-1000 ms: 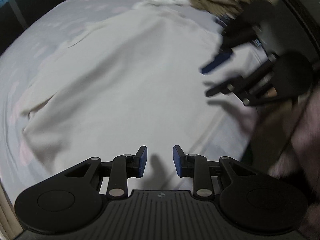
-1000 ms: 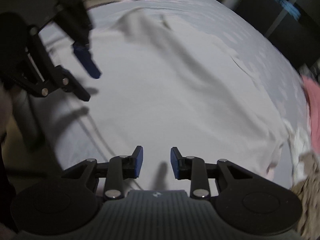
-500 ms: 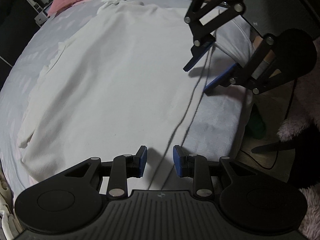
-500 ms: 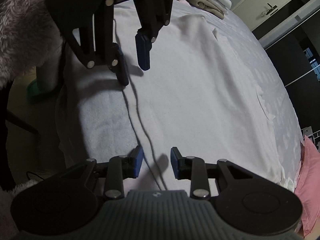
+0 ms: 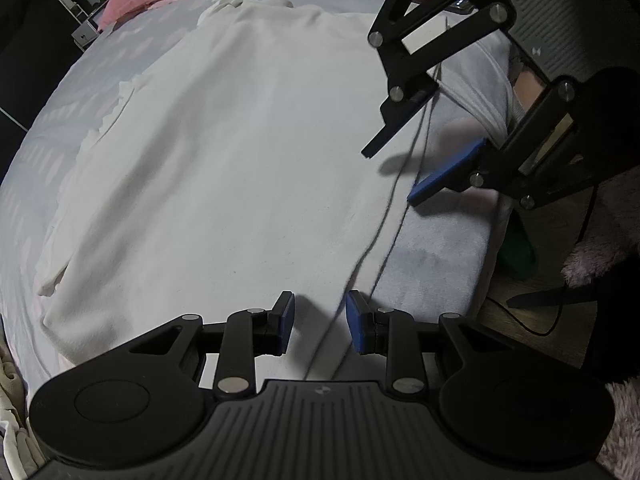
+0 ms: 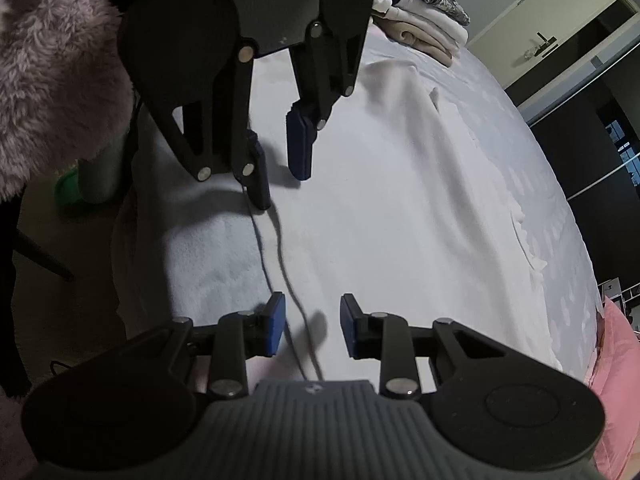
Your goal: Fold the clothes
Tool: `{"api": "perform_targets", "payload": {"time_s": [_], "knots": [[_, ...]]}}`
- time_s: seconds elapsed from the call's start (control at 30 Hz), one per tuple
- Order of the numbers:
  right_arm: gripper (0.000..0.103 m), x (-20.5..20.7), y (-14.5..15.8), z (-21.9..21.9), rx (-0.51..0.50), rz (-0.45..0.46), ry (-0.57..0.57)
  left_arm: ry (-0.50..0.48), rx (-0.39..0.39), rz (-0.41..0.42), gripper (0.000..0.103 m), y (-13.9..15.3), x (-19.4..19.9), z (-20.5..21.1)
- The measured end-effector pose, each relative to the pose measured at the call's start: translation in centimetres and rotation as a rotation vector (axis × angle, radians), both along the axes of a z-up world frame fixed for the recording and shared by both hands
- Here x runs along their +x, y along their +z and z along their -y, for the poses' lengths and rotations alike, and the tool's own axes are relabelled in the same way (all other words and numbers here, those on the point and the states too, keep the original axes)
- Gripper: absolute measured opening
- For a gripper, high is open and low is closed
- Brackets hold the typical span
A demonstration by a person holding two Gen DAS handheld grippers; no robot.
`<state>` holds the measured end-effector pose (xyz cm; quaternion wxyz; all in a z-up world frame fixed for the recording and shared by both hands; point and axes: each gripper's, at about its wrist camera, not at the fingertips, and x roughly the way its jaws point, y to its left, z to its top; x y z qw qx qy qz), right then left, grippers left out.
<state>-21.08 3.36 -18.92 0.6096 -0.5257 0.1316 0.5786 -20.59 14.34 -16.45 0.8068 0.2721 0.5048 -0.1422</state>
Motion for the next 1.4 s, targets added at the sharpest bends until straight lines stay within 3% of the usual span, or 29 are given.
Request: {"api": "perform_targets", "payload": {"time_s": [0.07,0.2,0.3,0.63,0.67,0.73,0.87,1.17,1.3,1.4], "knots": [[0.023,0.2,-0.1,-0.3,-0.003,-0.010,-0.003,-0.003,-0.011,-0.008,0.019,0.0,0.1,0.0],[0.023,0.4,0.5,-0.3,0.024,-0.029,-0.015,0.002,-0.045,-0.024,0.001,0.2,0.2,-0.1],[0.023,0.5,0.6,-0.2,0.032,-0.029,-0.021,0.007,-0.073,-0.025,0.000,0.7,0.1,-0.4],[0.022,0.4,0.3,-0.2,0.024,-0.022,-0.020,0.003,-0.253,-0.038,0.000,3.0,0.0,-1.8],[0.014,0.5,0.2,-0.2,0.018,-0.023,-0.022,-0.002,-0.260,-0.046,0.000,3.0,0.0,-1.8],[0.003,0.6,0.1,-0.4,-0.002,-0.032,-0.029,-0.012,-0.233,-0.064,0.000,2.6,0.0,-1.6],[0.003,0.6,-0.2,-0.3,-0.040,-0.041,-0.033,-0.032,-0.140,-0.115,0.000,0.9,-0.1,-0.9],[0.001,0.4,0.9,0.9,-0.036,-0.044,-0.011,-0.050,-0.131,-0.150,0.001,0.5,-1.3,-0.9],[0.006,0.7,1.1,1.0,-0.008,-0.049,-0.034,-0.035,-0.156,-0.100,0.014,1.5,-1.4,-1.3],[0.018,0.7,1.2,0.9,0.009,-0.054,-0.031,-0.023,-0.160,-0.045,0.020,2.1,-1.3,-1.5]]}}
